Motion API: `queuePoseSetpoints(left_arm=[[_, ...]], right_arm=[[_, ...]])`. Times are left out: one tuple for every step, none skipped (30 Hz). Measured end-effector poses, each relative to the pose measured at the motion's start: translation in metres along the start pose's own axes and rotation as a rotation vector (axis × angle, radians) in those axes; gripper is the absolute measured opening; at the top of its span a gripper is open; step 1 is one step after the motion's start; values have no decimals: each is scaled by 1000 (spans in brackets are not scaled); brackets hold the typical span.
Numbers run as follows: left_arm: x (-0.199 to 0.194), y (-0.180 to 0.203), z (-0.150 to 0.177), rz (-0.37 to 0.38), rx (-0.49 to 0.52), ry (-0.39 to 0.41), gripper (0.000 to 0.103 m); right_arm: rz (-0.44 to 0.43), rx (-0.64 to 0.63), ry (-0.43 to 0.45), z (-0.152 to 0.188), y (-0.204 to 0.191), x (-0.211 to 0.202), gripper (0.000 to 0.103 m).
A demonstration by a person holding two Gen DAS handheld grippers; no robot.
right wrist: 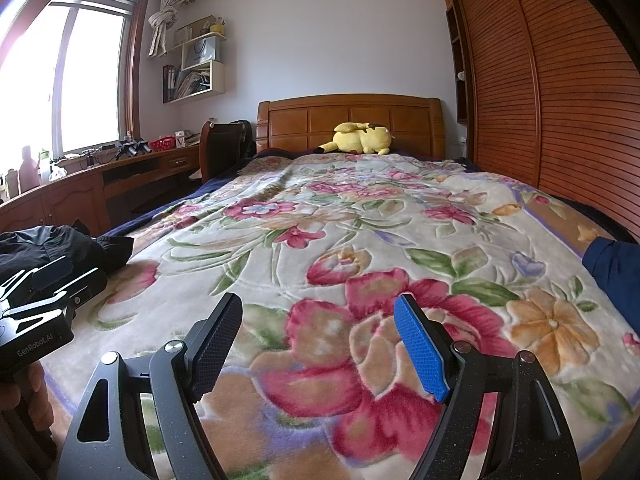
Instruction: Fold large clothes
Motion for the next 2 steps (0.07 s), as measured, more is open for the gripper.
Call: queuePoseSetpoints(left_arm=[[0, 0, 0, -1, 0, 0, 80], [0, 0, 0, -1, 0, 2, 80]], right_arm=[[0, 0, 0, 0, 0, 0, 80], [-1, 0, 0, 0, 0, 0, 80]])
Point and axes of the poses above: each gripper's, at about its wrist camera, not at the fingertips, and x roughly the way its jaws point, y to its right, z to its underside, the point moved 4 cm from there along x, roughly the way its jaws point, and after that the axes turned 9 degrees about x, right-handed, at the moved point
